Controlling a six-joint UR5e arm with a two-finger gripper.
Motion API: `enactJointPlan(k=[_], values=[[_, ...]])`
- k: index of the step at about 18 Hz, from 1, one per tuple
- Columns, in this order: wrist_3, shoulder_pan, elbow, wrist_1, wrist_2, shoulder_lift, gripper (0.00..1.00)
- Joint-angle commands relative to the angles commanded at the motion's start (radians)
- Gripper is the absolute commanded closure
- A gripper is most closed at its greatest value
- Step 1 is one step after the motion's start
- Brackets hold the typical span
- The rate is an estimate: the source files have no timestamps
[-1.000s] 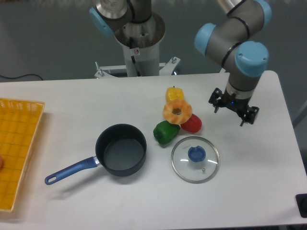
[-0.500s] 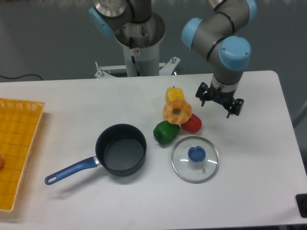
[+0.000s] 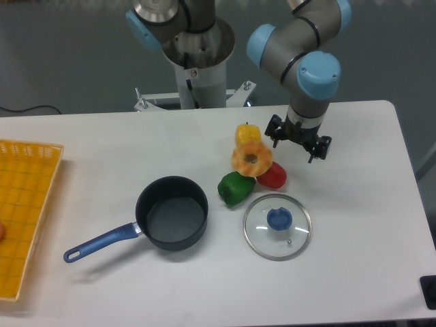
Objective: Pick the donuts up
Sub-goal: 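Move the open gripper toward the orange donut ring on the peppers, then lower the gripper around the orange donut ring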
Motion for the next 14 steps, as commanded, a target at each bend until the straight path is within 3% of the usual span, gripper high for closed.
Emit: enactJointPlan(k=[14], values=[[-0.046,-0.089,-0.002,0.032,-0.008,-0.038,0.06]])
